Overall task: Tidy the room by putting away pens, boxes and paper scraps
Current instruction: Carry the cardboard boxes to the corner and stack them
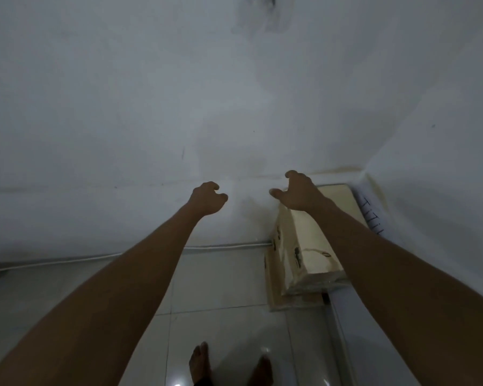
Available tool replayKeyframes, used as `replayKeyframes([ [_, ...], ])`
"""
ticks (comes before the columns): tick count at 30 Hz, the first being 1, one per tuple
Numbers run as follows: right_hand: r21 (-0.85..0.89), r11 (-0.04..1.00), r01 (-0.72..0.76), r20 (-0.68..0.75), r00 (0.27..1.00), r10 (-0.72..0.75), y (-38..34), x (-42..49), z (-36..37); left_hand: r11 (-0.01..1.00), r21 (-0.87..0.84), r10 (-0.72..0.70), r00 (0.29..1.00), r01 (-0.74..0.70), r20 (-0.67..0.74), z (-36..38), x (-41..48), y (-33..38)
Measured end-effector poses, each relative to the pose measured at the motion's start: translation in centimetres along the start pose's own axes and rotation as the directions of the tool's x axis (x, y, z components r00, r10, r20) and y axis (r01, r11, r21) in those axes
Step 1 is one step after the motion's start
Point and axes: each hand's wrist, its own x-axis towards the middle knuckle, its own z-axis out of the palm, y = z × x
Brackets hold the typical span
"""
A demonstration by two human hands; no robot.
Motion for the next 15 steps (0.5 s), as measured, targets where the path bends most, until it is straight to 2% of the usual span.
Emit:
replayKeyframes([
  [8, -0.067, 0.995, 0.074, 0.062, 0.996, -0.070, -2.5, -1.9, 2.4, 0.998, -0.016, -0.061, 0.998, 0.061, -0.016, -0.9, -4.2, -3.3],
  [15, -0.121, 0.981, 0.154, 0.149, 0.979, -0.136, -6.5, -4.5, 6.3, 0.990, -0.018, -0.143, 0.989, 0.142, -0.039, -2.7, -8.5, -10.0],
])
